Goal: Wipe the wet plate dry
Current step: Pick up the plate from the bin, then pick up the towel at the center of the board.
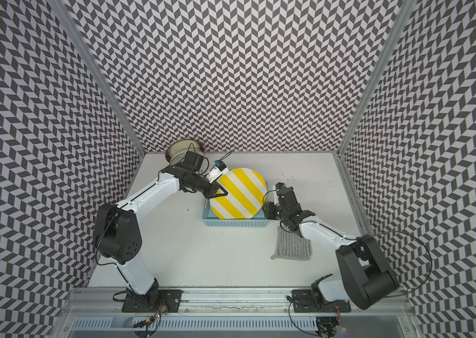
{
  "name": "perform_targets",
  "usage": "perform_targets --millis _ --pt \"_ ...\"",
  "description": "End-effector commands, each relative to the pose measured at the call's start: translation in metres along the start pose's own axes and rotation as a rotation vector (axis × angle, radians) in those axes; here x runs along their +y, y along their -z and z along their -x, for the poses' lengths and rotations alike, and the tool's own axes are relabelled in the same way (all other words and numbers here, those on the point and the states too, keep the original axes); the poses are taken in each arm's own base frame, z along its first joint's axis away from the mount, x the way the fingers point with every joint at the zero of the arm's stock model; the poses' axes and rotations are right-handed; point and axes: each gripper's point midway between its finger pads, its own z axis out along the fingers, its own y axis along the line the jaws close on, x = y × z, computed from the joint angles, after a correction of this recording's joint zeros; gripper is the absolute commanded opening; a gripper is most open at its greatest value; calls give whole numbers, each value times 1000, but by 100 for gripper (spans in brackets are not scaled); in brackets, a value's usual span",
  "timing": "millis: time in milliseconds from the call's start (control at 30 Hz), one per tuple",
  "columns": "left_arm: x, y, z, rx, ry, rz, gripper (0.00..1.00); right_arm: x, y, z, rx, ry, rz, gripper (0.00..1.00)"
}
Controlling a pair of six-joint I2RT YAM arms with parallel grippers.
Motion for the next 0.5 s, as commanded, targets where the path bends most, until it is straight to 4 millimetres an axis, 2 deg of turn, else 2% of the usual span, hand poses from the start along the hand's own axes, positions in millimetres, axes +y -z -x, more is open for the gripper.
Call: perform_targets --millis 0,133,233,300,333,467 --pt "-12 29 37 -129 -55 5 0 16 26 36 -144 37 23 43" --pt "-18 51 56 -184 -72 10 0 12 55 56 -242 30 -39 49" --pt "-18 70 68 -224 -81 26 0 -7 74 59 -291 -23 -149 51" --pt "-15 85 73 -256 -74 33 0 -30 85 53 -296 -79 -266 51" --pt "-13 95 77 -281 -67 35 0 -43 90 43 -279 -138 -333 51" --pt "-2 118 79 -340 -24 47 0 -71 100 6 -175 -242 -473 53"
